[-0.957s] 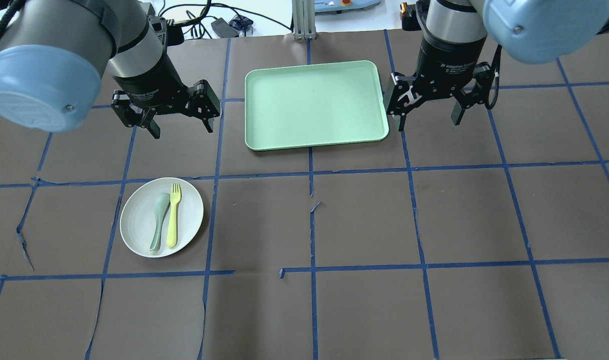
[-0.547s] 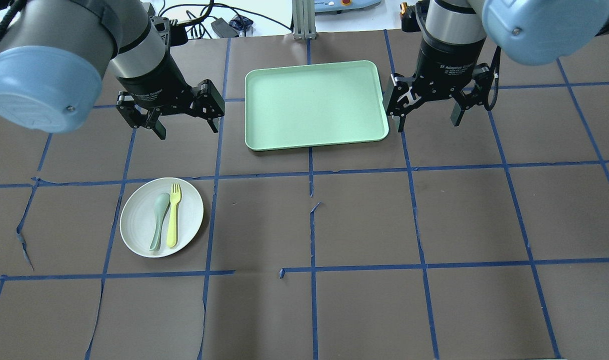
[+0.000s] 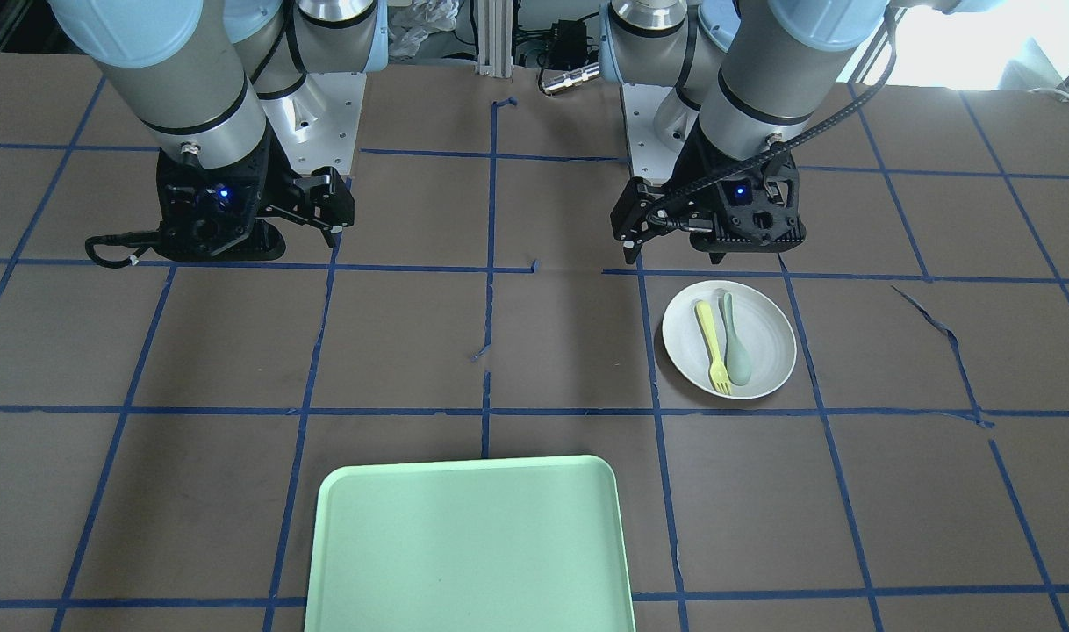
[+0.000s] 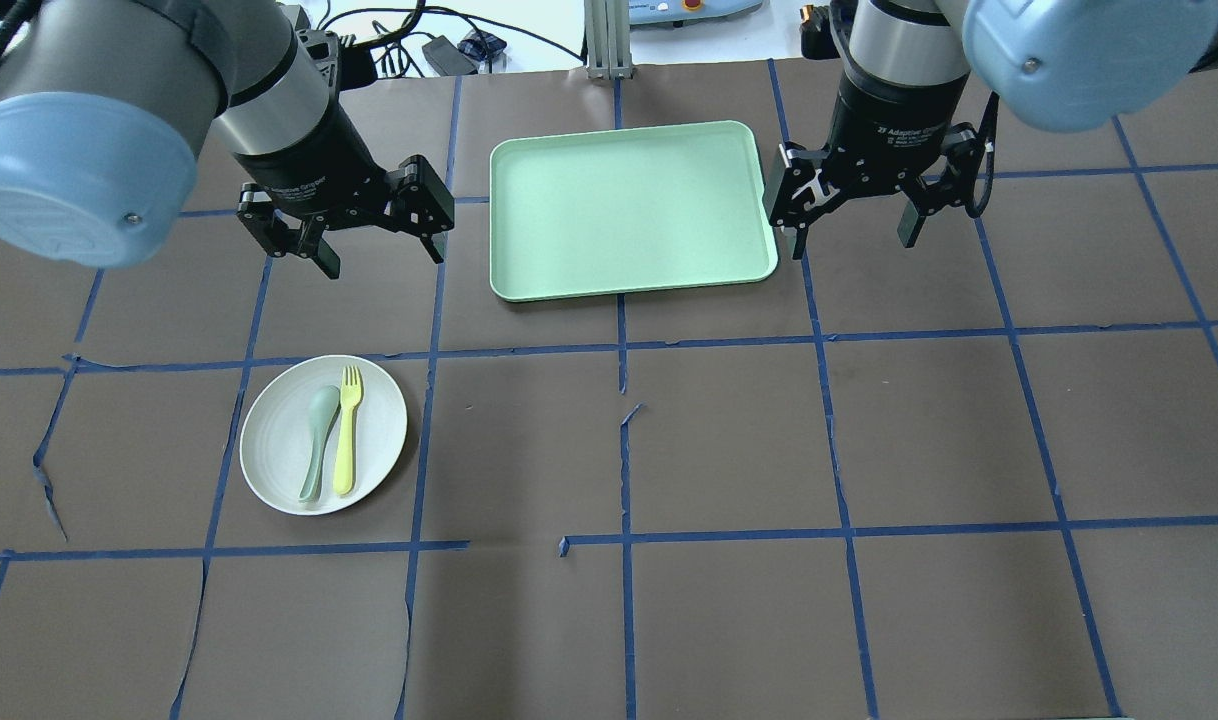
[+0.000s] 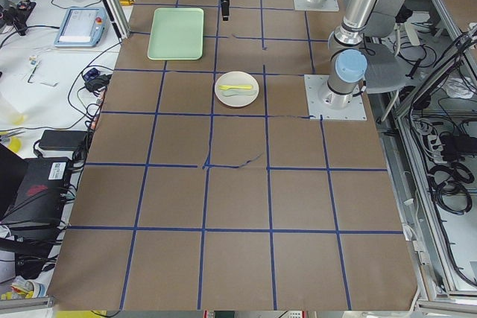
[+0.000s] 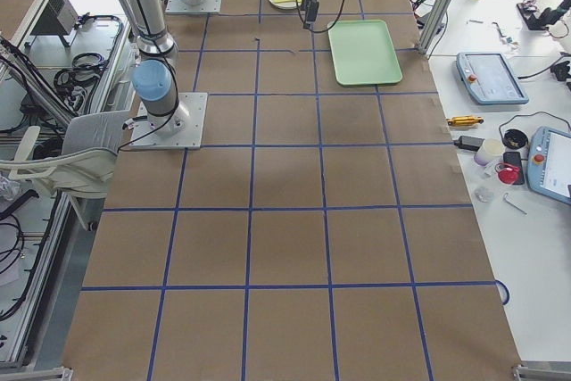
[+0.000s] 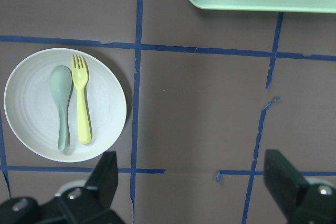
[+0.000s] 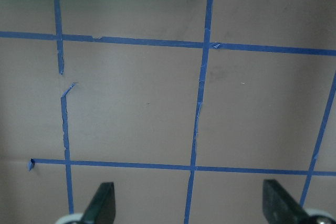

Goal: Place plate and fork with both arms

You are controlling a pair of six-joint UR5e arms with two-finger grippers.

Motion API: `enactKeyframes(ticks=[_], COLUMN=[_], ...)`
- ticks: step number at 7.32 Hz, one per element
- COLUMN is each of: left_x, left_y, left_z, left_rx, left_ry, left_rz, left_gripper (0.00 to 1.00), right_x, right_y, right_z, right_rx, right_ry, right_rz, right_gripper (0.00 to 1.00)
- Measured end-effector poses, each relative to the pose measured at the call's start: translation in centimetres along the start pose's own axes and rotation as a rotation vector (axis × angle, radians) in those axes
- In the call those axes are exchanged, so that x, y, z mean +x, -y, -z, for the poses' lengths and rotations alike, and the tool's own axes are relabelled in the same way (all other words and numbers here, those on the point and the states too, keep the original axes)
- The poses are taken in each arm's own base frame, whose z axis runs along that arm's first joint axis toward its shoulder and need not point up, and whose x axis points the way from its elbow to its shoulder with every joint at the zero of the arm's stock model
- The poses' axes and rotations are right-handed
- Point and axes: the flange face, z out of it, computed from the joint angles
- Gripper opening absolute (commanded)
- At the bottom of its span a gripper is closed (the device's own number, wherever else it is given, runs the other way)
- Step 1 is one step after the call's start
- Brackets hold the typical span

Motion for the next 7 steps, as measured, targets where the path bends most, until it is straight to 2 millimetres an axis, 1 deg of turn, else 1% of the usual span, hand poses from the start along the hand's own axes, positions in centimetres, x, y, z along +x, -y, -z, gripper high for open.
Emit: enactKeyframes(ticks=[3, 4, 7], left_x=[0.1, 0.1, -1.1], left_y=[0.2, 0.1, -0.3], left_z=[-0.7, -0.6, -0.1], left_rx=[-0.014, -0.012, 0.0], left_ry=[0.004, 0.006, 0.113], left_rz=[-0.002, 0.001, 0.004], left_gripper=[1.0, 1.0, 1.0], right_x=[0.0, -0.1, 0.0], right_y=[0.0, 0.0, 0.0], right_z=[0.1, 0.1, 0.1], right_rx=[0.003, 0.003, 0.004], right_ry=[0.005, 0.006, 0.004], right_rz=[0.002, 0.002, 0.0], right_gripper=[1.0, 1.0, 1.0])
